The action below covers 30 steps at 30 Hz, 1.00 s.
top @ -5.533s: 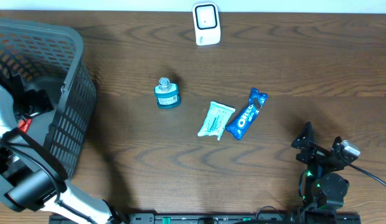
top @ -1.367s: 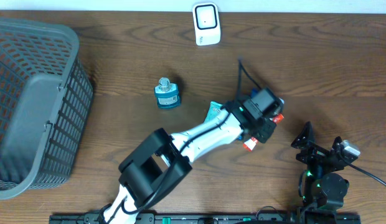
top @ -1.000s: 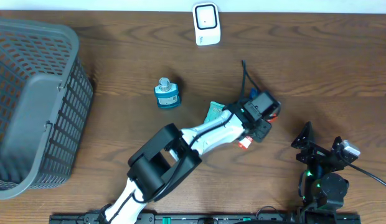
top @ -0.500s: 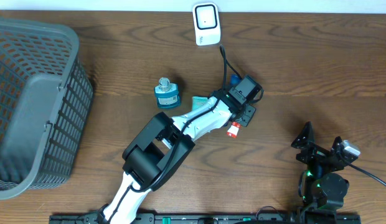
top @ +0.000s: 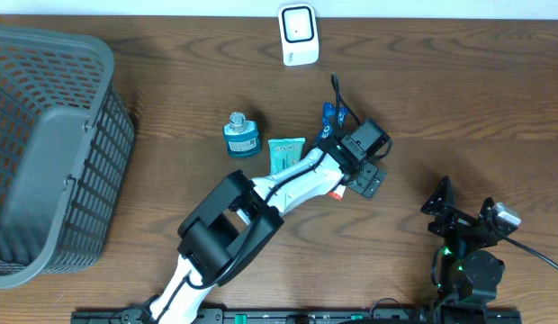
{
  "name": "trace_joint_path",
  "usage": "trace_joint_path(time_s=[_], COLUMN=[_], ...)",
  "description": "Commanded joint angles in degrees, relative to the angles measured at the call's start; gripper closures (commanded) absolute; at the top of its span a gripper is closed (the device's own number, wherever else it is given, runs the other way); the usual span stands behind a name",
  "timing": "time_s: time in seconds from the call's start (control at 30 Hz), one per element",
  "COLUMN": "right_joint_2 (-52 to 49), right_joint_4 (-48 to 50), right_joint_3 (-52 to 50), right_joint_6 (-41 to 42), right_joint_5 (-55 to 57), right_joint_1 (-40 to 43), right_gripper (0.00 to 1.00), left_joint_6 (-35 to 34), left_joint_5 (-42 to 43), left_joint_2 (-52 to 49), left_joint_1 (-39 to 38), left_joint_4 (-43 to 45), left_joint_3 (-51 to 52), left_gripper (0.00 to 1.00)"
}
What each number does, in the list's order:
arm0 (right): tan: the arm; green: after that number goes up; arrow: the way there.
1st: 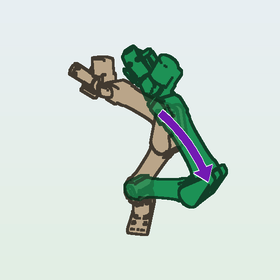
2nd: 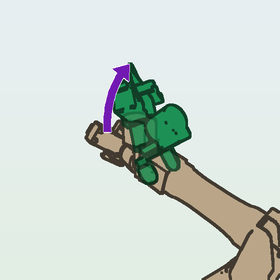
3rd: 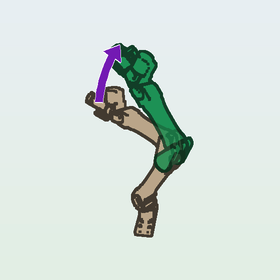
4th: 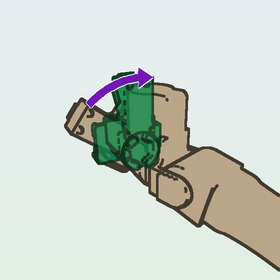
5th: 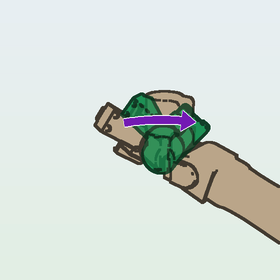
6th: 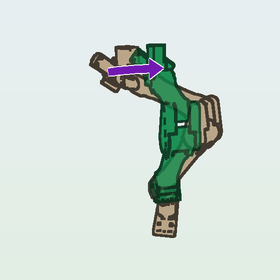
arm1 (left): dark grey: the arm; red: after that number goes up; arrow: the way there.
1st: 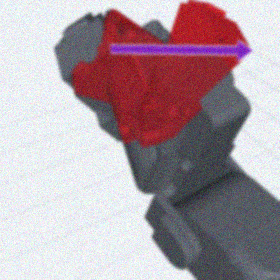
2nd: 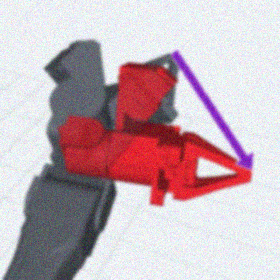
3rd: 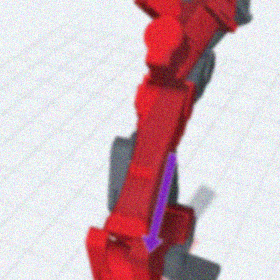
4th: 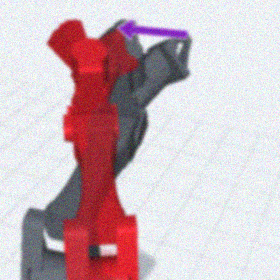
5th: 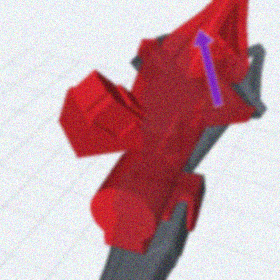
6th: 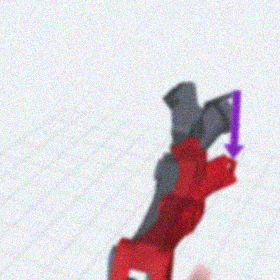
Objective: Scan the item barcode
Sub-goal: 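Lower the red stick right of the Oreo pack and open left gripper, then retract the left arm back beside the basket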
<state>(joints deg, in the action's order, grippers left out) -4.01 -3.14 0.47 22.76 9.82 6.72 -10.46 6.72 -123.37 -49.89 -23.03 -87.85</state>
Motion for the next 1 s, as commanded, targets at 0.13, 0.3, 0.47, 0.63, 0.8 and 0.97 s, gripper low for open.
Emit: trace_joint_path(time_s=[0.13, 0.3, 0.47, 0.63, 0.8, 0.97], right_joint_2=[0.13, 0.04, 0.02, -0.74, -2.43, -6.27], right_joint_4=[0.04, 0.35, -1.05, -0.28, -0.04, 0.33], right_joint_3=[-0.15, -0.15, -0.15, -0.15, -0.15, -0.15], right_joint_6=[-0.72, -0.24, 1.01, 5.07, 8.09, 8.11], right_joint_5=[0.15, -0.98, -12.94, -22.27, -26.8, -30.49], right_joint_1=[-0.81, -0.81, -0.81, -0.83, -0.83, -0.83], right_gripper=[0.01, 0.01, 0.01, 0.01, 0.01, 0.01], left_joint_6=[0.39, 0.39, 5.44, 17.66, 30.91, 41.13], left_joint_5=[0.35, -4.59, -19.34, -31.63, -40.04, -49.86], left_joint_2=[14.82, 22.91, 30.91, 37.13, 40.92, 41.64], left_joint_1=[0.31, 0.31, 0.37, 1.44, 3.8, 7.04], left_joint_4=[-2.03, -2.38, -0.81, 1.33, 1.27, 1.51], left_joint_3=[-0.26, -0.28, -1.6, -5.05, -10.32, -14.36], left_gripper=[0.0, 0.01, 0.01, 0.02, 0.02, 0.02])
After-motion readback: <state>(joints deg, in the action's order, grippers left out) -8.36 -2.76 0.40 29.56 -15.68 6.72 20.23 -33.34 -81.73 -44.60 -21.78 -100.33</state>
